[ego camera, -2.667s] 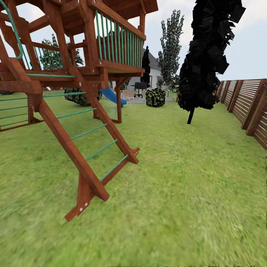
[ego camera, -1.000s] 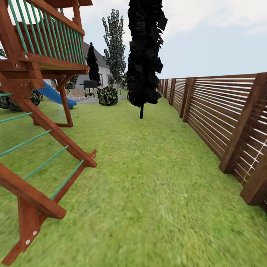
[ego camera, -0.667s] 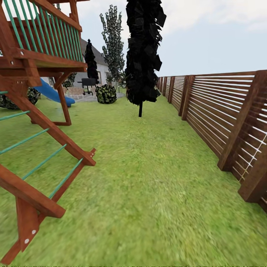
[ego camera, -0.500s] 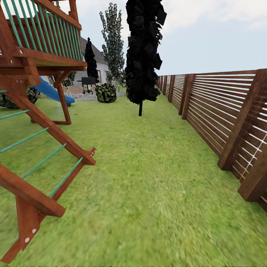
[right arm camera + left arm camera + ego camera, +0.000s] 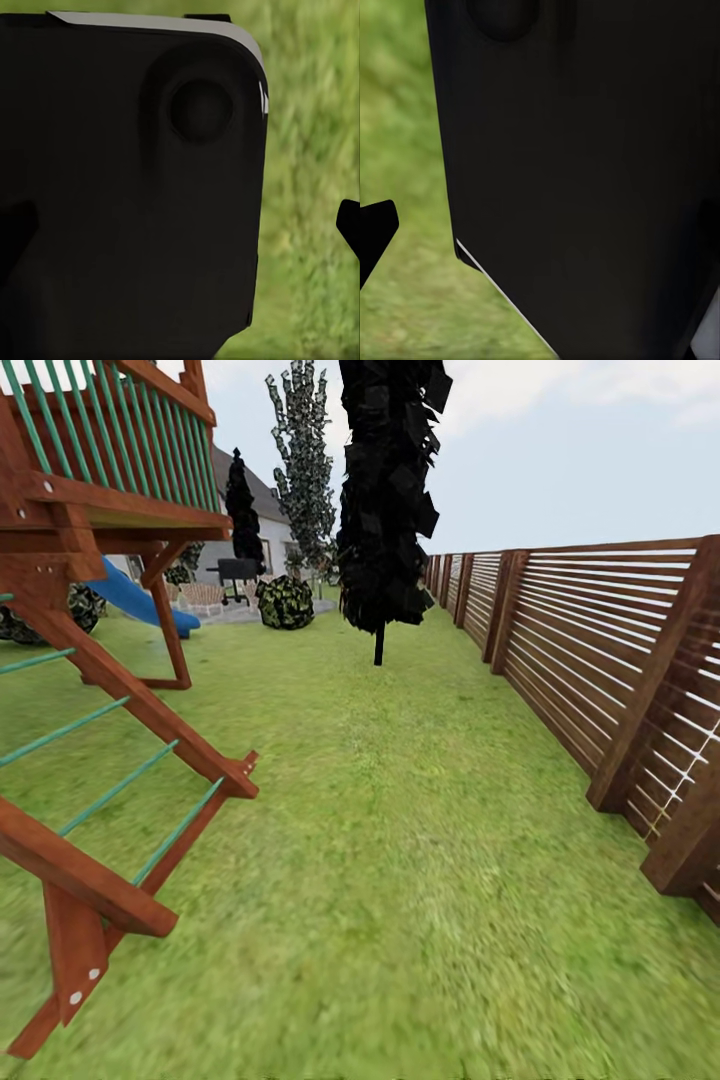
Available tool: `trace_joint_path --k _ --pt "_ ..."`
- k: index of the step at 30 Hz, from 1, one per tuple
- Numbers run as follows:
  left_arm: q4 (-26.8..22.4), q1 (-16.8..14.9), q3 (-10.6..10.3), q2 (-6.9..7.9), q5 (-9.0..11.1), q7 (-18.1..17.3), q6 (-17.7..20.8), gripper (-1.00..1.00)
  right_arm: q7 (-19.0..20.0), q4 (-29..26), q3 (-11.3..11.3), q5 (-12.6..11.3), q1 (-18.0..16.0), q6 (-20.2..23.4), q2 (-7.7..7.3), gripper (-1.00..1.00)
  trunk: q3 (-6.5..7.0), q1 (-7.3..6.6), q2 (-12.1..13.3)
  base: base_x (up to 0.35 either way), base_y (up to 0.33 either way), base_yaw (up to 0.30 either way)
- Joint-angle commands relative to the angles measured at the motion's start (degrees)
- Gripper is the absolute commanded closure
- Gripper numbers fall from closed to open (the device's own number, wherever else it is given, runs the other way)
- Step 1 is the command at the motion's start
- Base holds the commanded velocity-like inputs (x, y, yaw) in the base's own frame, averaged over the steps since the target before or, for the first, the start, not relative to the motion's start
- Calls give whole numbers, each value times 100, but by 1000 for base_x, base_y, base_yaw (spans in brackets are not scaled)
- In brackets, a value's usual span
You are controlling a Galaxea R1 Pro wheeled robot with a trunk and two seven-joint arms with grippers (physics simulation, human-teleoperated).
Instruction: Take the three Easter eggs out of the wicker basket on the lawn in the garden, then place them on the lawn next to a single tree (choose any tree) so that all three eggs are next to the same tree and none are left in the basket.
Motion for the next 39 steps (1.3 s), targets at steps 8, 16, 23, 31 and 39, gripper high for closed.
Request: trace_joint_path --k 8,16,23,31,39 --pt "-4 0 3 0 6 -5 -3 -100 0 5 0 -5 -3 -20 1 -100 -78 0 -3 0 0 0" --pt "-4 0 4 0 5 -5 -3 -100 0 5 0 -5 -3 -20 1 -100 -151 0 -3 0 0 0" --pt "-4 0 -1 0 6 -5 -3 -100 2 5 0 -5 -3 -20 1 -100 -214 0 -3 0 0 0" --pt "-4 0 0 0 6 -5 -3 -100 1 5 0 -5 -3 -20 1 -100 -287 0 -3 0 0 0" --pt "-4 0 3 0 6 -5 -3 -100 1 5 0 -5 -3 -20 0 -100 -360 0 -3 0 0 0"
